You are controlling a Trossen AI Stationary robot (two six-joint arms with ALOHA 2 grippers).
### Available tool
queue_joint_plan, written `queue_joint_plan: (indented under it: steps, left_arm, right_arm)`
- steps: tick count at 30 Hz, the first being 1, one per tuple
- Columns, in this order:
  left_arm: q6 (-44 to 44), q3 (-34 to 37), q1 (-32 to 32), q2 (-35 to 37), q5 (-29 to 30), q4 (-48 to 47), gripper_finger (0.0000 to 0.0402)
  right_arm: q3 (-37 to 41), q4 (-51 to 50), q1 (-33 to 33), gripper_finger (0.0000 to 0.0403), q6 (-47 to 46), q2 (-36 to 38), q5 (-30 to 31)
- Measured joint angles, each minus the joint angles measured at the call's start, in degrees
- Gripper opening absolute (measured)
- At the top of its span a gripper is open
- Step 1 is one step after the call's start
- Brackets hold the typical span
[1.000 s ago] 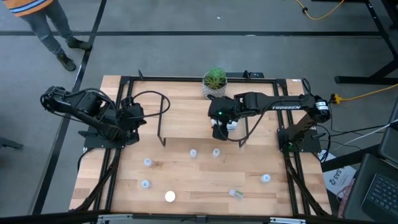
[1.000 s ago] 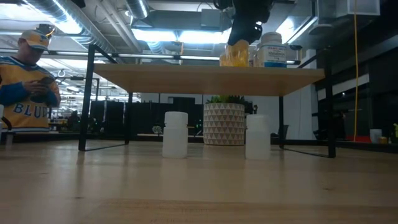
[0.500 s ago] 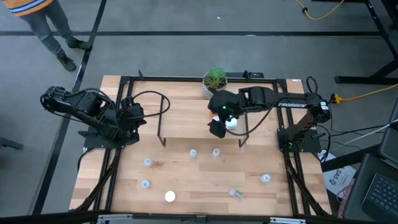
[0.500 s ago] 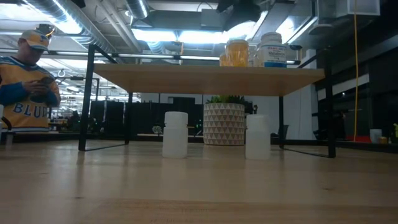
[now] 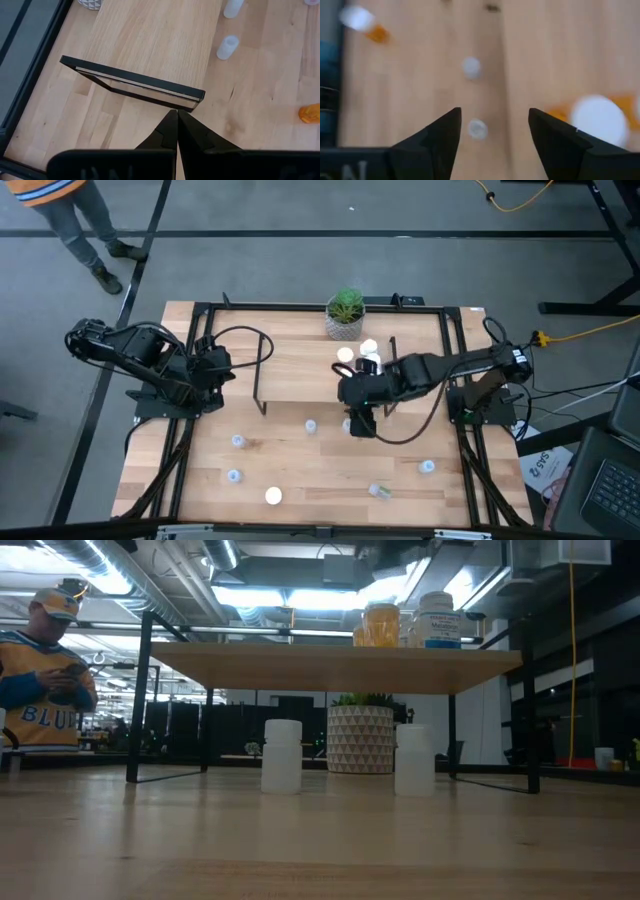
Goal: Pick and place medicine bottles onto shelf by color
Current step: Put the top orange pill bottle on the shelf aligned with the other orange pill bottle
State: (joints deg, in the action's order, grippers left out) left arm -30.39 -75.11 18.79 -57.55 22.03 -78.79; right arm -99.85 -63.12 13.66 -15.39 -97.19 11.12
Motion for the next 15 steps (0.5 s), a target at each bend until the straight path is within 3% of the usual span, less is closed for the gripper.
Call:
queue_joint_plan:
  steps: [4, 15]
  left_arm:
    - [0.98, -0.02, 0.0, 0.01, 0.01, 0.01, 0.0]
    - [1.0, -0.02, 0.0, 0.01, -0.01, 0.01, 0.0]
  right_arm:
    - [-0.02, -3.39, 0.1, 0.0205, -2.45, -1.63, 5.38]
    - [0.0, -8.33, 0.13, 0.0146, -3.92, -5.68, 5.83]
